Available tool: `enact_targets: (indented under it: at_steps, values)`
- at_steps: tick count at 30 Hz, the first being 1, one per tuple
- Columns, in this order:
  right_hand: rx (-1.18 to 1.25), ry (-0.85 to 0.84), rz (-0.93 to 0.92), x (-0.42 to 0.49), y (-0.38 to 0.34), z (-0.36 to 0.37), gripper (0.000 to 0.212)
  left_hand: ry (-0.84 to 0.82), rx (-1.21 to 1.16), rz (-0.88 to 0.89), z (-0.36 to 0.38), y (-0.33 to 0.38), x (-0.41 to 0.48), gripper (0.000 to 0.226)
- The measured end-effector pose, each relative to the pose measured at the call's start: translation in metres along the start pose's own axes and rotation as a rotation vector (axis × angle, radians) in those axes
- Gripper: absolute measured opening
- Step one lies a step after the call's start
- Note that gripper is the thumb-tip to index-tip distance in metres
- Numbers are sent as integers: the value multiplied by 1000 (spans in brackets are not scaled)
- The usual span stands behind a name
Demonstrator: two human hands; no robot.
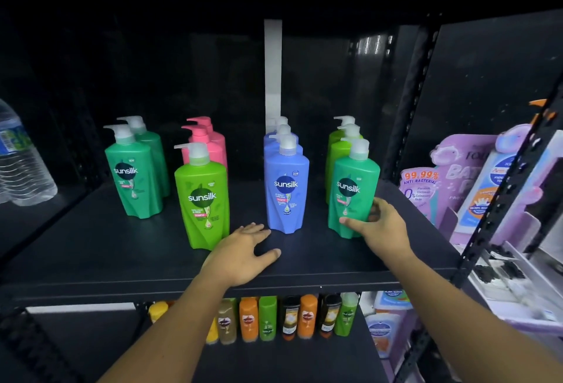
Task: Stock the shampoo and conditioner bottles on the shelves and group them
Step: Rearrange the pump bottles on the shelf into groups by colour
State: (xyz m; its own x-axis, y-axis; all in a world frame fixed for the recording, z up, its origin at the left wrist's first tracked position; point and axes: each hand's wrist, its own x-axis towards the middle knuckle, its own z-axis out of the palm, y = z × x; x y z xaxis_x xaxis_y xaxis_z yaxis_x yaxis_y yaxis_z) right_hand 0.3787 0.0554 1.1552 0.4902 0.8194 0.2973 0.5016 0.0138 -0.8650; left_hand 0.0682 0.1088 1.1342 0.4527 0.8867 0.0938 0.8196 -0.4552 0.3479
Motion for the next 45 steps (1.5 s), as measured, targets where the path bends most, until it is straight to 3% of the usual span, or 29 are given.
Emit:
enact_targets:
  at_steps: [7, 11, 18, 23, 29, 36, 45]
  values:
    - [96, -159, 20, -43, -17, -8, 63, 41, -8, 23, -1, 4, -3, 70]
    - [134, -253, -1, -77, -33, 2, 57, 169, -65, 91, -2, 3, -12, 55]
    - [121, -333, -63, -116, -64, 49, 58, 473, -546, 67, -12, 11, -42, 40]
    - [82, -382, -133, -130, -87, 89, 61, 475, -780, 45, -31, 10, -81, 30]
    - [-37, -483, -297, -144, -117, 137, 57, 391, -654, -93, -53, -42, -118, 61]
    - [-386, -610, -627, -157, -136, 193, 50, 475, -615, -255, -89, -98, -145, 38]
    - [-590, -598, -784, -170, -134, 238, 64, 422, -616, -325, -118, -163, -127, 39]
